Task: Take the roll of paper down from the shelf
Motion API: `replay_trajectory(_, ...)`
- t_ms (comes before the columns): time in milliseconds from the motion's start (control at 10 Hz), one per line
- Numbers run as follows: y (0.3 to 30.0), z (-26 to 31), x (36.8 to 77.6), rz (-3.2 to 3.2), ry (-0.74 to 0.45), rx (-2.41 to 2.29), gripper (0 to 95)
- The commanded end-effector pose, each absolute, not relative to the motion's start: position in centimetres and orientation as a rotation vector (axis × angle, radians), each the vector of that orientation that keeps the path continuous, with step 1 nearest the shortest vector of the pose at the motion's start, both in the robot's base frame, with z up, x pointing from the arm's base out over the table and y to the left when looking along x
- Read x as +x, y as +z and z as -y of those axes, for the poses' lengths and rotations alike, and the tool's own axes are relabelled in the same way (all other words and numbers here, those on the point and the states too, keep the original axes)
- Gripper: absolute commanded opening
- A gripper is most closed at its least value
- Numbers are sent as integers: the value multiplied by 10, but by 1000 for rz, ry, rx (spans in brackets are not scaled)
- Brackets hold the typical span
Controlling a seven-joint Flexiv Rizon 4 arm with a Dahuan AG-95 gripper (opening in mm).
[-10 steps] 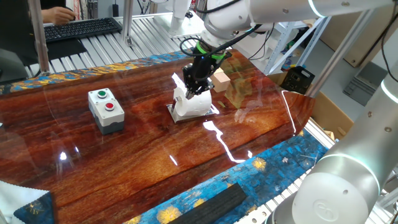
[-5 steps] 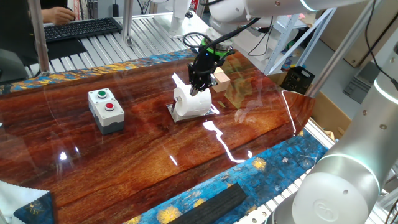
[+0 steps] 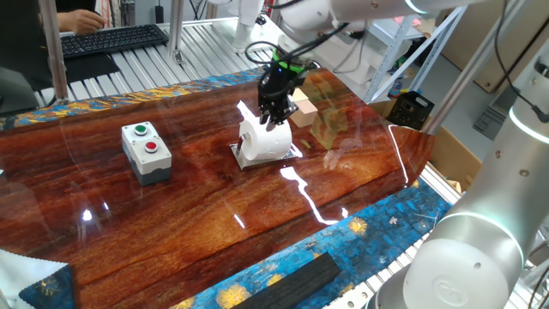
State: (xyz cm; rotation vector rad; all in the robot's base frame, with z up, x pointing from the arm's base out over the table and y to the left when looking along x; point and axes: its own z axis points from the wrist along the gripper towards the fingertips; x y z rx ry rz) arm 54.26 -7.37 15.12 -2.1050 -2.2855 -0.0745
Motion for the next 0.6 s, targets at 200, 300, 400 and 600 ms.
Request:
replay_trajectory(200,150,83,549,2301,10,-2089,190)
replay_trajectory(300,148,86,552,2275,18,-2129,380)
replay_trajectory(400,147,88,555,2240,16,-2166,380)
replay_trajectory(600,148,95,562,2161,-1,-2251,570)
